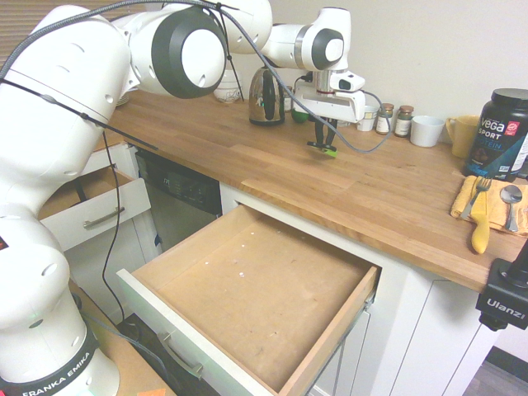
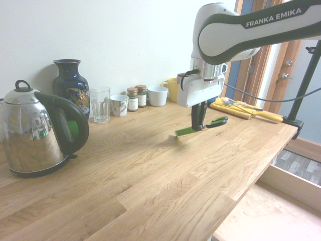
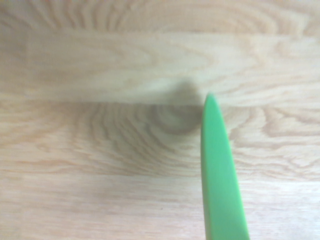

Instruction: Put scissor in the drawer

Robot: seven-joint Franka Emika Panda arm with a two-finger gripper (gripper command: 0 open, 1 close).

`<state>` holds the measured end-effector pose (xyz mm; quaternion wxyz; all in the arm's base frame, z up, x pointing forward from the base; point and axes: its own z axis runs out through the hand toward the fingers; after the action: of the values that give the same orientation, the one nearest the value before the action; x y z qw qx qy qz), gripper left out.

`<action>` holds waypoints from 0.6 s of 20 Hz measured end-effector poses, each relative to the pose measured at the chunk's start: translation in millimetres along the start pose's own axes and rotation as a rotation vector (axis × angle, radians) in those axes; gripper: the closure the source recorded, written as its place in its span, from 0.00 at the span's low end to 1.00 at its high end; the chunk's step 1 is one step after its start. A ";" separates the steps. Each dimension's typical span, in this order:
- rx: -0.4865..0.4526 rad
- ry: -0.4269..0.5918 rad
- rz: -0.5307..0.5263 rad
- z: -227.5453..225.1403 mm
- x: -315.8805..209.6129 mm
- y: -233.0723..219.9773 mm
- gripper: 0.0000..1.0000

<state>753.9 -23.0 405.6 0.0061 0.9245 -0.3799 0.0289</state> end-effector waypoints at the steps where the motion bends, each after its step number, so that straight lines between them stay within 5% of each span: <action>1: 0.005 0.005 0.000 -5.4 -0.2 0.2 1.00; 12: 0.022 0.017 0.015 -45.2 -6.9 21.9 1.00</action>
<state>731.4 -32.2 450.0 -0.0010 0.9213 -0.3867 0.0408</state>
